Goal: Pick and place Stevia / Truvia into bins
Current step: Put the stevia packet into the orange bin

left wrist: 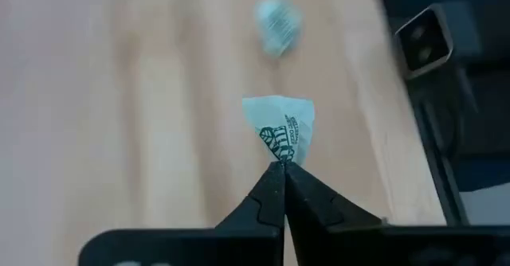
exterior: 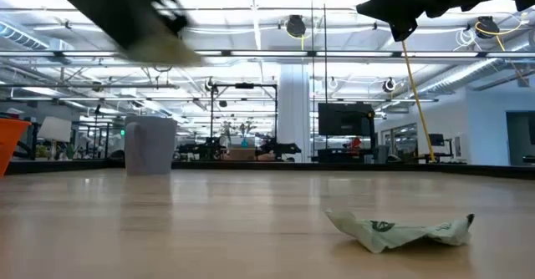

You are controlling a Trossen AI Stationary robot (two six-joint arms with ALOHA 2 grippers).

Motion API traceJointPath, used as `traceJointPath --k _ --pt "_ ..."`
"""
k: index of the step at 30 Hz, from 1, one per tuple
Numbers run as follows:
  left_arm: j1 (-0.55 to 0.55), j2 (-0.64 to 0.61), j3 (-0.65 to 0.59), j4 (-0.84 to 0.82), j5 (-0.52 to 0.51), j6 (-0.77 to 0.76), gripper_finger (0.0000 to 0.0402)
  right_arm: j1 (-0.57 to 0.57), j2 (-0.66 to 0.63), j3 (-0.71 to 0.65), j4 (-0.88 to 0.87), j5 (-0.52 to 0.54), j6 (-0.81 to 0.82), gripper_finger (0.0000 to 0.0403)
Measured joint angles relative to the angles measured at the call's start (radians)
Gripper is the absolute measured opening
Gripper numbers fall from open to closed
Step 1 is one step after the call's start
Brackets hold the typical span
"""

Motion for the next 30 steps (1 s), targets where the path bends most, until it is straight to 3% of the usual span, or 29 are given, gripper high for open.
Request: traceJointPath --k 5,8,12,14,21,30 --pt "-0.107 -0.15 0.002 -0.428 -0.136 -0.471 0.0005 0.005 0.0 0.0 -0.007 0.0 0.0 0.0134" --pt "-0.184 -0.182 0.001 -0.622 -0.135 -0.8 0.0011 0.022 0.0 0.0 -0.012 0.0 0.0 0.0134" --pt "-0.261 -0.175 -0.003 -0.808 -0.053 -1.061 0.0006 0.056 0.0 0.0 -0.012 0.0 0.001 0.0134" --pt "-0.273 -0.171 -0.018 -0.82 -0.01 -1.109 0.0004 0.071 0.0 0.0 -0.01 0.0 0.001 0.0134" --pt "-0.244 -0.17 -0.06 -0.82 -0.016 -1.106 0.0041 0.086 0.0 0.0 0.011 0.001 0.0 0.0134" --pt "-0.167 -0.17 -0.074 -0.748 -0.127 -0.969 0.0085 0.085 0.0 0.0 0.011 0.002 -0.003 0.0134"
